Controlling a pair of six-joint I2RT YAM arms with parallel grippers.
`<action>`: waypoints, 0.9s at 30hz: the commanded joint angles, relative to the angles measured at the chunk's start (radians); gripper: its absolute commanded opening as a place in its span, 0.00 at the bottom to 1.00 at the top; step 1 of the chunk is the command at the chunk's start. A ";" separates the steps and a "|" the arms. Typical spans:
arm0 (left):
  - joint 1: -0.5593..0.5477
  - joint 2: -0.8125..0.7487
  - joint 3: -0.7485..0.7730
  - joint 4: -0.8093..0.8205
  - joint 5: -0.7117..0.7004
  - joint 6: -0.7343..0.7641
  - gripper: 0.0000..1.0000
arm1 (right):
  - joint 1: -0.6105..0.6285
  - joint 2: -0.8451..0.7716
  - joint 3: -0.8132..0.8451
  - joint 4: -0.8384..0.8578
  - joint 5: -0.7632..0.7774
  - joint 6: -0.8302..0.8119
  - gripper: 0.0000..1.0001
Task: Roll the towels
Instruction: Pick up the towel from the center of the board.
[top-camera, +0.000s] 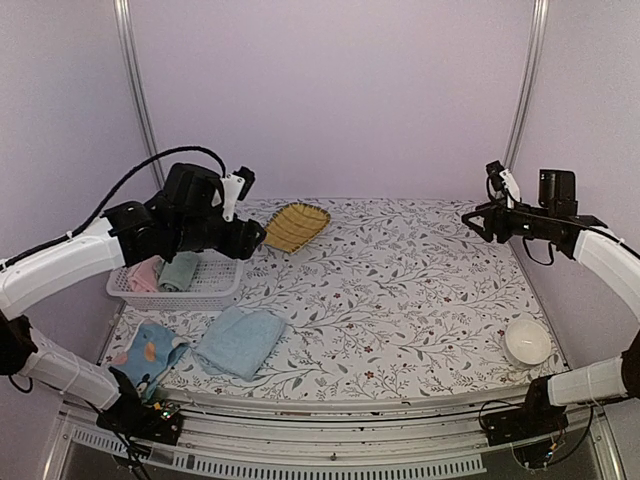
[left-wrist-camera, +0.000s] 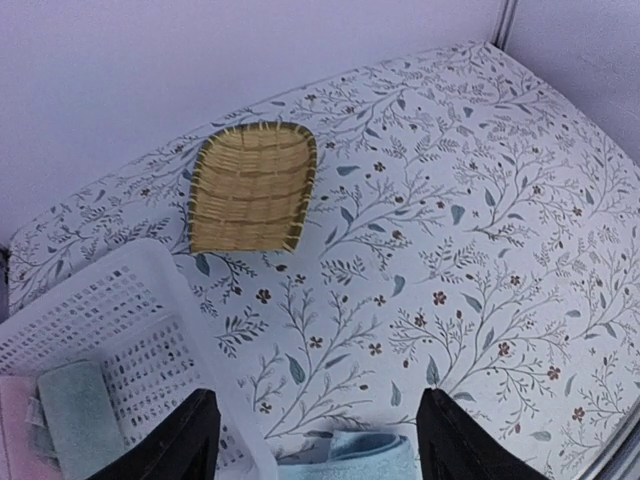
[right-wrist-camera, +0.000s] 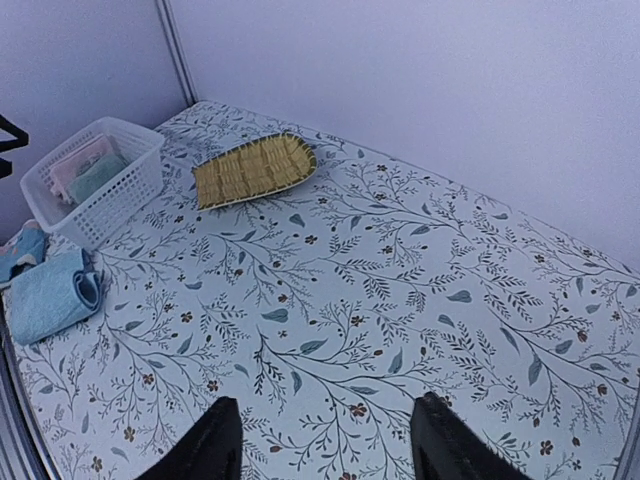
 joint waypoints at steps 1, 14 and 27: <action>-0.107 0.045 0.027 -0.200 0.036 -0.111 0.67 | 0.050 -0.008 -0.057 -0.051 -0.100 -0.107 0.35; -0.254 0.141 -0.062 -0.433 0.179 -0.338 0.63 | 0.090 -0.024 -0.212 0.004 -0.067 -0.182 0.77; -0.261 0.478 0.066 -0.481 0.027 -0.556 0.55 | 0.100 0.034 -0.213 0.014 -0.053 -0.255 0.75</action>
